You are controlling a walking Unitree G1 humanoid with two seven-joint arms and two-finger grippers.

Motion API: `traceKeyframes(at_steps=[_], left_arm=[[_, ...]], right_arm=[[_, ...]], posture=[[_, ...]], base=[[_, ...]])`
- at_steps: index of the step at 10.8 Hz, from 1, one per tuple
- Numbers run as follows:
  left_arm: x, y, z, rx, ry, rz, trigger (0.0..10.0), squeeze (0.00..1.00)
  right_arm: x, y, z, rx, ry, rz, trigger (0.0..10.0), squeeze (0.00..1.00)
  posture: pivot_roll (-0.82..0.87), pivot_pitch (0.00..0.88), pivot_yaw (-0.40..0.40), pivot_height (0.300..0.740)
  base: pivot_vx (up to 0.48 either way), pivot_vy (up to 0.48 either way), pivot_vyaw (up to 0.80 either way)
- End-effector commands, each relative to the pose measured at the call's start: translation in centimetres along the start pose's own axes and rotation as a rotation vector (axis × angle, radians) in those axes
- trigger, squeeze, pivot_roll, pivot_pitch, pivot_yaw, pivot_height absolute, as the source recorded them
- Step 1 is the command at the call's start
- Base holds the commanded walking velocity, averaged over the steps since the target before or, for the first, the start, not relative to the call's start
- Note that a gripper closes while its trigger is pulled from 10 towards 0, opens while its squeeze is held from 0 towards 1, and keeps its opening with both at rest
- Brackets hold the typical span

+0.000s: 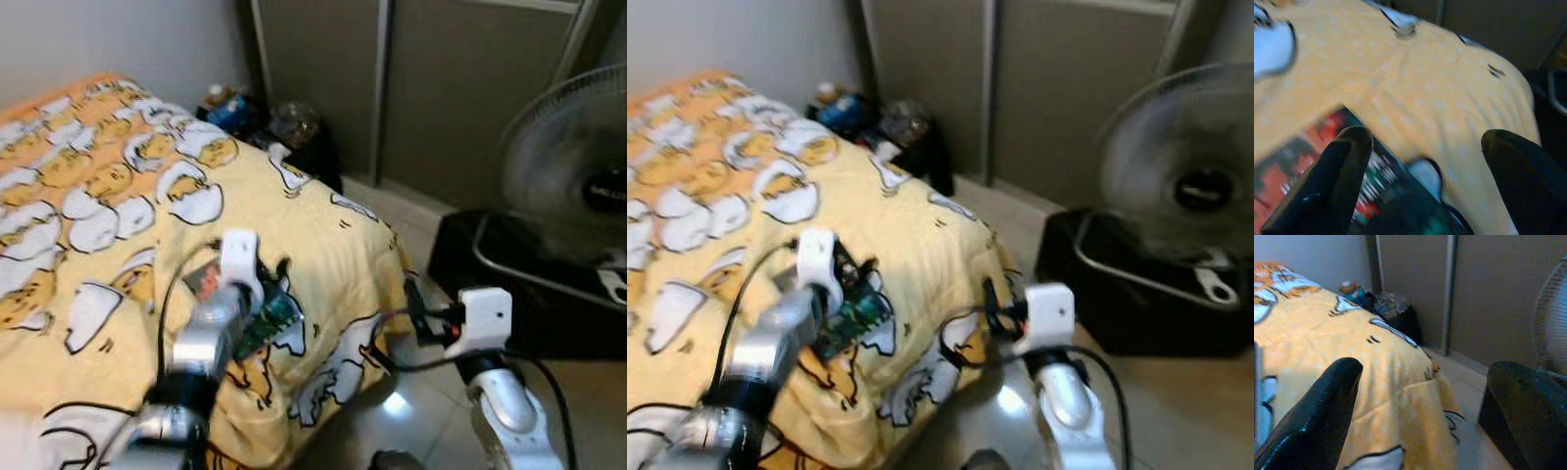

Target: Clean up the room

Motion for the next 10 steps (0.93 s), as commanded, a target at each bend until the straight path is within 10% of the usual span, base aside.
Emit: traceKeyframes(at_steps=[1,8,10], left_arm=[[0.0,1.6,-0.5,-0.013,0.009,0.051,10.0,0.0],[-2.0,9.5,-5.0,-0.115,0.177,0.317,10.0,0.0],[-2.0,8.3,-6.0,-0.339,0.164,0.252,10.0,0.0]], right_arm=[[0.0,0.3,1.0,-0.007,-0.031,0.013,10.0,0.0],[-2.8,1.8,-0.2,0.045,0.06,0.104,10.0,0.0],[-3.2,2.4,-0.2,0.064,0.072,0.106,10.0,0.0]], posture=[[-0.27,0.027,0.135,0.74],[-0.27,0.094,0.127,0.74],[-0.27,0.124,0.139,0.74]], base=[[0.0,0.0,0.0],[0.0,0.0,0.0],[0.0,0.0,0.0]])
Point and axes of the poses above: a point about 5 cm out from each wrist's last joint towards the gripper, its own x axis pointing out of the wrist towards the gripper, its own z axis along the axis of the wrist's last joint, y = z × x, the point moved 2 cm from there along x, pointing out of the wrist towards the gripper, and after that the axes turned 10 degrees about x, right-handed, at the moved point
